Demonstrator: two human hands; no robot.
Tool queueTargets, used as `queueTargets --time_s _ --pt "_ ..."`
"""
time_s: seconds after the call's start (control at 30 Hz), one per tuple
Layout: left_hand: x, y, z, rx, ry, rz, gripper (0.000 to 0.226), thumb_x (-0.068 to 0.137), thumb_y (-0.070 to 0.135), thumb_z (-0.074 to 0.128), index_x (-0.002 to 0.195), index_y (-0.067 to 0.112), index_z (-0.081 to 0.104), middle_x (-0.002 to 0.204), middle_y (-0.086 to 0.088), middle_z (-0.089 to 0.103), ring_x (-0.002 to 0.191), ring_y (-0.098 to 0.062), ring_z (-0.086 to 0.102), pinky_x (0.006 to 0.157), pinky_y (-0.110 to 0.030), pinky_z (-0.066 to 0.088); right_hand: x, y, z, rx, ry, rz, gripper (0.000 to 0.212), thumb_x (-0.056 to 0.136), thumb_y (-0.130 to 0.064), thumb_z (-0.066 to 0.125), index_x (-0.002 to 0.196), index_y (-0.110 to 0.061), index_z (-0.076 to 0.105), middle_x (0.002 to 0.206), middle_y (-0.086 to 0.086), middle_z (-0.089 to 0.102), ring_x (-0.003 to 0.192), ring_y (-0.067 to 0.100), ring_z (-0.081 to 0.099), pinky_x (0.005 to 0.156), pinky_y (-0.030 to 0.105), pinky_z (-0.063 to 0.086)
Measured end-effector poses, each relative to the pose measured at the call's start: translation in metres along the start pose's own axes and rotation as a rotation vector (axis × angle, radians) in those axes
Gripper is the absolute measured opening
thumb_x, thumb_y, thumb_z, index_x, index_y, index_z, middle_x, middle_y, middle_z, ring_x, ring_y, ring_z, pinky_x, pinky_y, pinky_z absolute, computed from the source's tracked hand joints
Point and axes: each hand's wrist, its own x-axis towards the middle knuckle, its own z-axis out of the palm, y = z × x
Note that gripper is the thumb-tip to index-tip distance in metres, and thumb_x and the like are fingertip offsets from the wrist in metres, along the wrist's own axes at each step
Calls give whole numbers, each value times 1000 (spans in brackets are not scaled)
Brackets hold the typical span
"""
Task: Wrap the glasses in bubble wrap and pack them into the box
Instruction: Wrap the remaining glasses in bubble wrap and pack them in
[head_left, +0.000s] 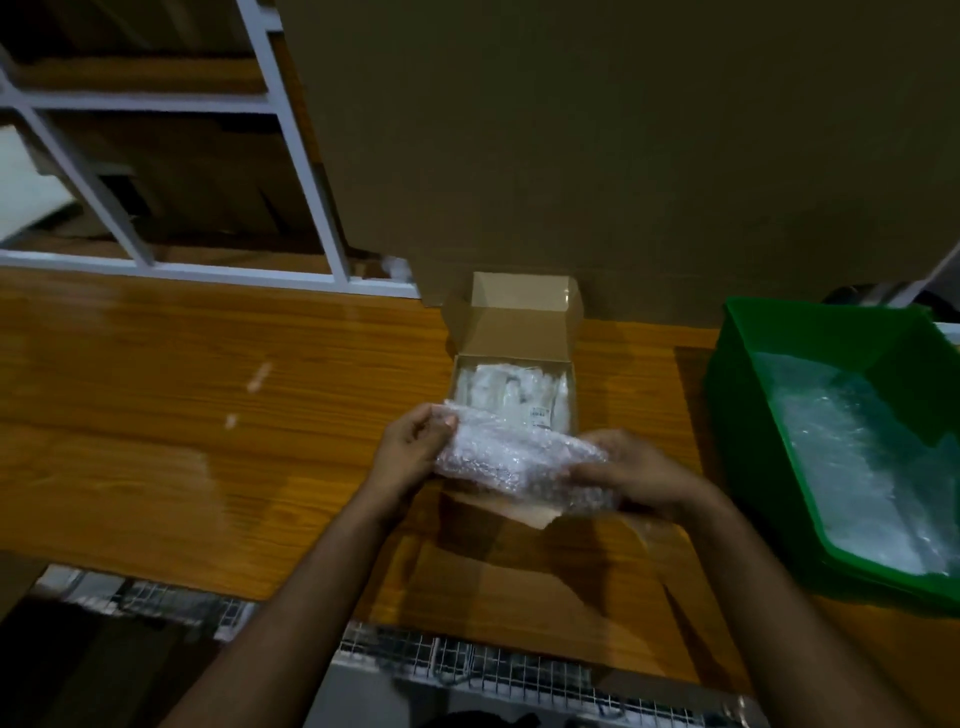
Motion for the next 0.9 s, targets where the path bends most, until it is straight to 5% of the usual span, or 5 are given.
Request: queueTargets --time_s 0.17,0.33,0.53,0.73,0.9 --pt "3 -7 16 86 210 38 24 89 37 71 98 15 71 102 -18 71 99 -41 67 83 -63 55 16 15 -3 355 245 62 27 89 -18 72 110 0 68 101 10 77 92 27 74 80 50 60" --pt "36 18 15 141 274 -29 34 92 23 71 122 14 57 98 -13 72 82 -34 72 67 -47 61 42 1 -10 303 385 83 14 90 -17 72 102 -9 70 102 9 75 87 22 74 71 31 60" --pt "49 21 -11 448 436 24 37 90 19 71 124 17 56 88 2 65 81 -15 64 64 -30 49 65 -13 -21 446 471 205 24 91 -3 69 114 -2 64 110 13 70 95 28 72 65 29 61" --pt "34 24 8 939 81 471 31 99 20 57 129 12 59 126 -7 61 119 -19 49 95 -24 36 74 -17 -22 404 434 282 25 89 0 70 112 6 63 108 19 70 80 27 76 58 26 59" --pt "47 21 18 1151 -42 511 28 104 26 45 123 15 63 124 -7 65 118 -21 51 96 -36 42 80 -17 -22 291 426 312 25 87 -4 73 110 1 65 106 17 73 80 24 76 67 34 62"
